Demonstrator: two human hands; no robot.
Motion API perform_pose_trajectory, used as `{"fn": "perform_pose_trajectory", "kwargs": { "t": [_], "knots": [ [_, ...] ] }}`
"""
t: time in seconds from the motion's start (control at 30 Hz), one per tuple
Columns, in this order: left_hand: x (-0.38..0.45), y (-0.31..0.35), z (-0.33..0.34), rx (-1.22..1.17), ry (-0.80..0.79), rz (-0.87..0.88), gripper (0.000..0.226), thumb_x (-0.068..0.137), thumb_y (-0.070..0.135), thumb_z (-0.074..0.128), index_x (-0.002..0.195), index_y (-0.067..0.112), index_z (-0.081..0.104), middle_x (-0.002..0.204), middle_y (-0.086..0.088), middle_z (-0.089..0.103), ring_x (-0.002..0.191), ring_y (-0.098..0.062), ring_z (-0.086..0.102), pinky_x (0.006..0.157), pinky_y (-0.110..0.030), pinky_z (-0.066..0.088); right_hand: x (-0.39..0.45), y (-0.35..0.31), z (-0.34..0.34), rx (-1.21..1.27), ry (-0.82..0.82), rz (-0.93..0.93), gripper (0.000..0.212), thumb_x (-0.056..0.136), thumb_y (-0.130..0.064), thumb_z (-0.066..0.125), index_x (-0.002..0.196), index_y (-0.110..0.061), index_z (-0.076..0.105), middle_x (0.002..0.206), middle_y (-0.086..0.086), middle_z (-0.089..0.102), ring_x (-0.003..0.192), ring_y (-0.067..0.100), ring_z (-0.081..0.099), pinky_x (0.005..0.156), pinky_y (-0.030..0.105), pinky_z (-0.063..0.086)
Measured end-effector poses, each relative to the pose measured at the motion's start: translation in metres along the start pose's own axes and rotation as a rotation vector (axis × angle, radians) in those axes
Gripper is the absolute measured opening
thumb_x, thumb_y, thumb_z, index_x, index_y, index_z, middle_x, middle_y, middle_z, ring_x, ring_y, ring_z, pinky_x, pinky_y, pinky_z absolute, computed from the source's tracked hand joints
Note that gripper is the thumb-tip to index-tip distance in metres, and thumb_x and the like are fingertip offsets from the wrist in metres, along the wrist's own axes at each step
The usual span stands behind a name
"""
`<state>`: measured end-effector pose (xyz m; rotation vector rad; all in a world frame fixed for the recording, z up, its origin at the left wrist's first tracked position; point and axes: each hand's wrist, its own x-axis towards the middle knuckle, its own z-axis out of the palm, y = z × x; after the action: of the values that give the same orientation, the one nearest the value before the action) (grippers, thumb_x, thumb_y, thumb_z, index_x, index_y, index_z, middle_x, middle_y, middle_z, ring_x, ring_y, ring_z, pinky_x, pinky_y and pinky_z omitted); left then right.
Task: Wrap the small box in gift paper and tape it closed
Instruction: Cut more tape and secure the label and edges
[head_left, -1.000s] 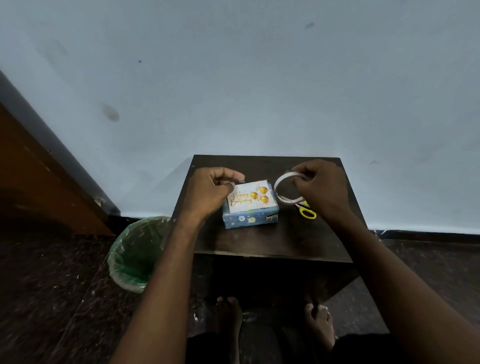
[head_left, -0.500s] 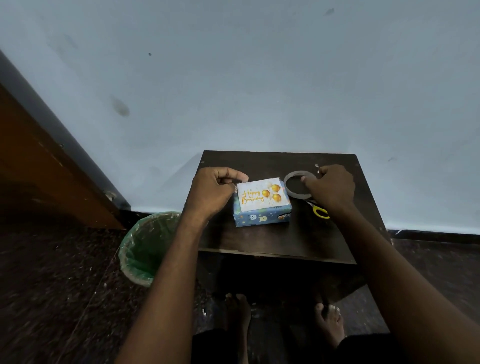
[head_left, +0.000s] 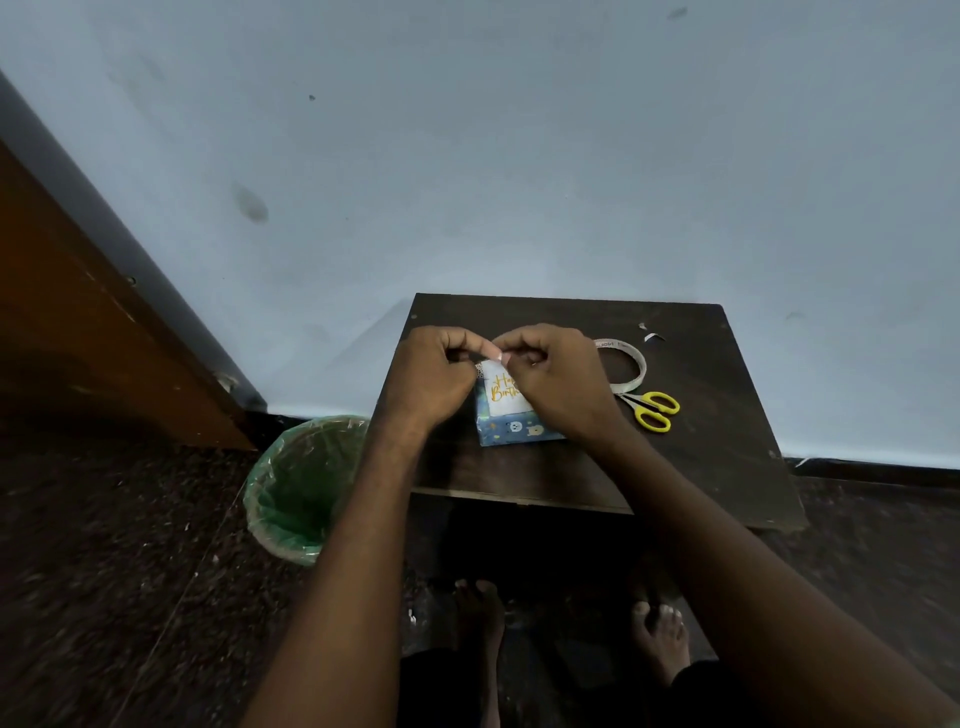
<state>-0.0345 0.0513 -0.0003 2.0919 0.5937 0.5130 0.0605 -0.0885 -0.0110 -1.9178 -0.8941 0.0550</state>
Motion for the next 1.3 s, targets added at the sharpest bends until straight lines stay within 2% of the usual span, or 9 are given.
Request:
{"fn": "perform_pose_trajectory", "kwargs": {
  "t": [0.17, 0.37, 0.53, 0.7, 0.87, 0.93, 1.03, 1.13, 1.3],
  "knots": [
    [0.001, 0.001, -0.001, 0.034, 0.003, 0.025, 0.045, 0.089, -0.007, 0.060, 0.083, 0.033, 0.081, 0.088, 0.018, 0.079, 0.085, 0.006, 0.071, 0.072, -0.008, 0.053, 0.005, -0.001, -0.001, 0.157, 0.025, 0.127, 0.013, 0.089, -0.017, 0.070, 0.091, -0.021, 0.082, 0.071, -0.006, 0.076, 0.069, 0.017, 0.075, 0.074, 0.050, 0.064],
    [0.001, 0.003, -0.002, 0.068, 0.002, 0.029, 0.045, 0.089, -0.006, 0.059, 0.083, 0.033, 0.080, 0.087, 0.019, 0.077, 0.083, 0.012, 0.068, 0.067, -0.001, 0.046, 0.006, -0.007, -0.001, 0.126, 0.068, 0.101, 0.004, 0.083, -0.017, 0.082, 0.080, -0.020, 0.081, 0.066, -0.009, 0.074, 0.061, 0.006, 0.071, 0.069, 0.042, 0.063],
    [0.001, 0.002, -0.002, 0.064, 0.009, 0.017, 0.043, 0.088, -0.006, 0.058, 0.090, 0.028, 0.085, 0.088, 0.019, 0.078, 0.083, 0.010, 0.069, 0.069, -0.004, 0.047, 0.008, -0.008, 0.003, 0.106, 0.075, 0.129, 0.008, 0.083, -0.014, 0.077, 0.078, -0.020, 0.078, 0.064, -0.009, 0.073, 0.061, 0.008, 0.070, 0.071, 0.043, 0.062],
    [0.002, 0.000, -0.003, -0.002, 0.027, -0.012, 0.043, 0.090, -0.003, 0.061, 0.083, 0.033, 0.082, 0.087, 0.020, 0.079, 0.084, 0.006, 0.071, 0.076, -0.015, 0.055, 0.011, -0.002, 0.004, 0.143, 0.039, 0.151, 0.010, 0.086, -0.015, 0.075, 0.080, -0.023, 0.076, 0.070, -0.009, 0.074, 0.068, 0.012, 0.072, 0.075, 0.050, 0.063],
    [-0.001, 0.005, -0.004, -0.250, 0.036, -0.167, 0.038, 0.089, -0.007, 0.059, 0.094, 0.019, 0.086, 0.080, 0.011, 0.080, 0.064, 0.007, 0.065, 0.067, -0.015, 0.049, 0.009, -0.006, 0.000, 0.127, 0.023, 0.076, 0.018, 0.082, -0.014, 0.084, 0.099, -0.019, 0.077, 0.087, -0.009, 0.077, 0.074, 0.006, 0.072, 0.078, 0.033, 0.063],
    [-0.001, 0.005, -0.004, -0.289, 0.048, -0.194, 0.039, 0.091, -0.007, 0.059, 0.096, 0.020, 0.086, 0.086, 0.012, 0.081, 0.072, 0.007, 0.068, 0.071, -0.021, 0.054, 0.009, -0.006, 0.002, 0.117, 0.056, 0.071, 0.014, 0.084, -0.011, 0.078, 0.096, -0.018, 0.078, 0.084, -0.009, 0.076, 0.074, 0.007, 0.072, 0.078, 0.034, 0.063],
    [0.000, 0.002, -0.006, -0.285, 0.080, -0.202, 0.040, 0.094, -0.004, 0.059, 0.097, 0.026, 0.086, 0.094, 0.021, 0.080, 0.091, 0.001, 0.071, 0.088, -0.042, 0.064, 0.010, -0.006, 0.003, 0.112, 0.094, 0.109, 0.011, 0.088, -0.017, 0.070, 0.083, -0.020, 0.079, 0.069, -0.009, 0.074, 0.068, 0.009, 0.071, 0.073, 0.037, 0.062],
    [0.001, 0.000, -0.006, -0.263, 0.083, -0.185, 0.039, 0.093, -0.003, 0.059, 0.099, 0.025, 0.086, 0.098, 0.022, 0.080, 0.096, 0.007, 0.071, 0.098, -0.043, 0.062, 0.012, -0.004, 0.000, 0.045, 0.062, 0.102, 0.014, 0.088, -0.015, 0.071, 0.080, -0.020, 0.081, 0.066, -0.009, 0.074, 0.065, 0.005, 0.069, 0.066, 0.026, 0.056],
    [0.001, -0.009, -0.004, -0.226, 0.086, -0.162, 0.033, 0.092, -0.001, 0.068, 0.098, 0.026, 0.086, 0.100, 0.016, 0.082, 0.098, 0.003, 0.074, 0.098, -0.036, 0.061, 0.015, 0.005, 0.002, -0.165, -0.075, 0.054, 0.012, 0.079, -0.016, 0.082, 0.088, -0.024, 0.083, 0.088, -0.013, 0.074, 0.078, 0.002, 0.065, 0.079, 0.025, 0.052]
  ]
}}
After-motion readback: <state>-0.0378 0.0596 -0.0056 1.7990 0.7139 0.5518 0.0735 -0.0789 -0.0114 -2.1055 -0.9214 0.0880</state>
